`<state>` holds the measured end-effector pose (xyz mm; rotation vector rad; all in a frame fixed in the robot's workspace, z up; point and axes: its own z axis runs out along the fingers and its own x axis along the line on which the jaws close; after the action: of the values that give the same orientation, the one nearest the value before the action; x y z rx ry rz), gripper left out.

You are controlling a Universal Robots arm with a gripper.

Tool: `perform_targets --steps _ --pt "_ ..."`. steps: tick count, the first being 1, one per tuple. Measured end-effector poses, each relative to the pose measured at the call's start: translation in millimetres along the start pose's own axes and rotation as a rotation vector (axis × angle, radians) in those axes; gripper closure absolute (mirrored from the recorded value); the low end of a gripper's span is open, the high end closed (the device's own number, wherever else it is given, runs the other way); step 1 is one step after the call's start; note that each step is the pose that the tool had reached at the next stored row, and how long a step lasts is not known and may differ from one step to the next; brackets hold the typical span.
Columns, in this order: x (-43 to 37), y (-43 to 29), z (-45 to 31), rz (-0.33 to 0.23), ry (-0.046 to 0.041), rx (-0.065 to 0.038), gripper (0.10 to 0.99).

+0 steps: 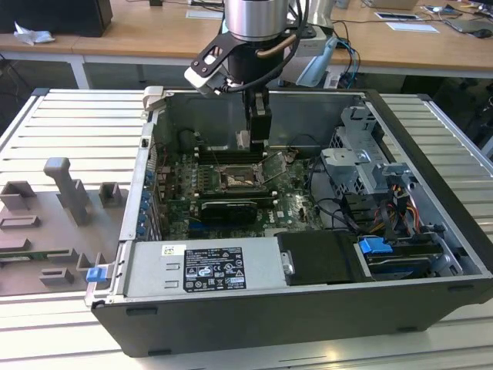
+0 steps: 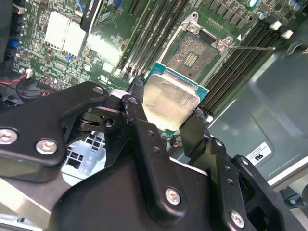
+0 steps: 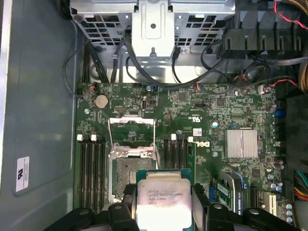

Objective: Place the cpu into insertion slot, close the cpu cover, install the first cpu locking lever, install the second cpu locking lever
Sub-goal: 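Place the cpu into insertion slot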

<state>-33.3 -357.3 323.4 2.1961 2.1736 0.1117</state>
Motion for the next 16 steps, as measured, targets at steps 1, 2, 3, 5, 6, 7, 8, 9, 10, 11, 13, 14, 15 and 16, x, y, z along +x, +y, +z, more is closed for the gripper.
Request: perform_targets --steps 1,2,3,5,6,7,8,9,10,11,13,14,15,16 --pt "0.0 0.0 0.4 0.010 -0.0009 0.000 0.545" --pt "0.0 0.0 0.6 0.018 -0.0016 0.000 0.545" --pt "0.0 -0.1 0.8 0.024 -0.0021 0.000 0.545" --pt "0.0 -0.1 1.6 0.047 -0.0041 -0.001 0.545" --pt "0.0 -0.2 2.0 0.060 -0.0052 -0.001 0.545" --pt "0.0 -0.2 2.2 0.067 -0.0058 -0.001 0.545" --pt "0.0 -0.2 2.4 0.072 -0.0062 -0.001 0.545" --pt "-0.1 -0.2 2.7 0.082 -0.0071 -0.001 0.545" --pt "-0.1 -0.3 3.1 0.095 -0.0083 -0.002 0.545" --pt "-0.1 -0.3 3.3 0.102 -0.0089 -0.002 0.545" --pt "-0.1 -0.3 3.8 0.122 -0.0105 -0.002 0.545" --pt "-0.1 -0.4 4.1 0.134 -0.0116 -0.002 0.545" --pt "-0.1 -0.4 4.5 0.151 -0.0131 -0.003 0.545" --pt "-0.1 -0.4 5.0 0.168 -0.0146 -0.003 0.545"
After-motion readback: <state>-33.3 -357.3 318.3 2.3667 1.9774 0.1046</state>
